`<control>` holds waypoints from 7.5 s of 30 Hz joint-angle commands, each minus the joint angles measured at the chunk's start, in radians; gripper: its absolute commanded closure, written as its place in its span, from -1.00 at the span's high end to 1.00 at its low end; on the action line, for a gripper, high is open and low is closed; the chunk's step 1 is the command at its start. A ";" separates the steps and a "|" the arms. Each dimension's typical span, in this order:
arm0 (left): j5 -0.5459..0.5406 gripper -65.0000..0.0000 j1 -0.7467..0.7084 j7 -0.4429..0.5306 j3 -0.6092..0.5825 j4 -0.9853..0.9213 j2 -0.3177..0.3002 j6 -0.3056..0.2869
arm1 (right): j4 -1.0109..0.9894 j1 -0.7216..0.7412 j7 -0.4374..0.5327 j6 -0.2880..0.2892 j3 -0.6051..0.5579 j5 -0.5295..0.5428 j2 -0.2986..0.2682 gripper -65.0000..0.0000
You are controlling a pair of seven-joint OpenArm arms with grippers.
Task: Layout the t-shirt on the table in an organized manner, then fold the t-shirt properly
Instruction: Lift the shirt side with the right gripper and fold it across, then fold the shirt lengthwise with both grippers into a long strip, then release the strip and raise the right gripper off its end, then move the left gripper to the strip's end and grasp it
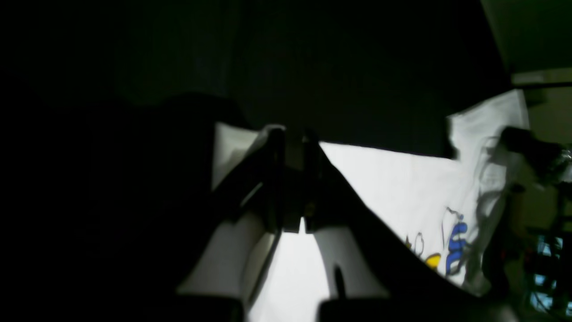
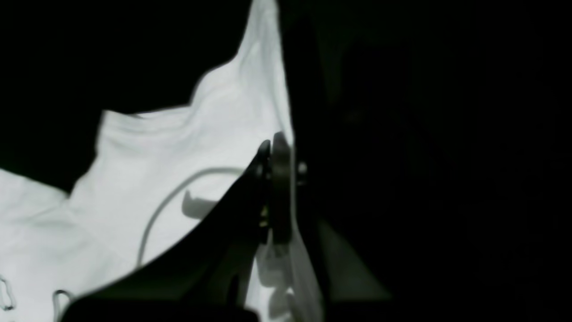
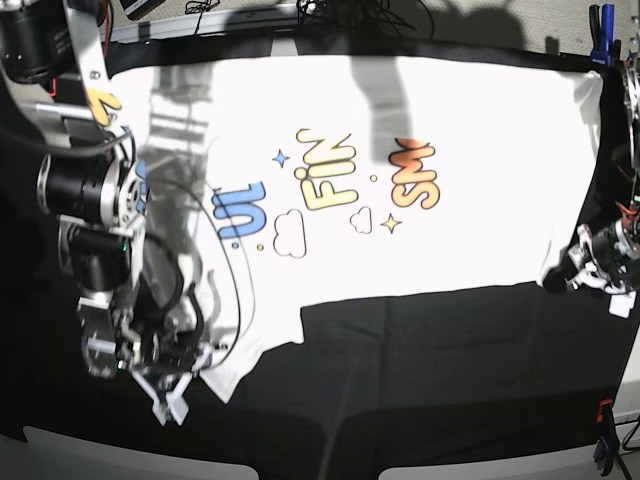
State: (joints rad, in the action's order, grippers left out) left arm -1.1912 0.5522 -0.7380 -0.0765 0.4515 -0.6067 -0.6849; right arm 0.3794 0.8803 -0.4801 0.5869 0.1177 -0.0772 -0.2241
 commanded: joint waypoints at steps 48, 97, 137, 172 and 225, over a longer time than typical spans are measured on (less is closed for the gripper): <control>0.267 -1.00 -0.552 -0.110 0.371 0.901 -0.022 -0.013 | 1.400 -0.812 -0.312 0.111 0.001 0.288 -0.023 -1.00; 0.082 -1.00 -0.885 -0.376 0.752 1.088 0.050 -0.013 | 1.524 -1.127 -0.357 0.111 0.251 0.290 -0.092 -1.00; 0.168 -0.04 -0.885 -0.268 0.752 1.087 0.050 0.027 | 1.524 -1.099 -0.383 0.040 0.251 0.586 -0.089 0.04; -0.132 -0.04 -0.594 -0.556 0.751 0.590 -0.021 0.025 | 1.905 -1.548 -0.314 0.111 0.251 0.496 -0.089 0.03; -0.292 0.40 -0.701 -0.658 0.751 0.531 0.050 -0.013 | 1.905 -1.545 -0.328 0.111 0.250 0.507 -0.089 0.03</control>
State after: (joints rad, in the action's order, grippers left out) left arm -1.4677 -0.1520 -1.3914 0.6689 0.9730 -0.5323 -0.6979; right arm 2.2677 -0.6647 -0.8276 0.6968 0.3626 0.4179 -0.3046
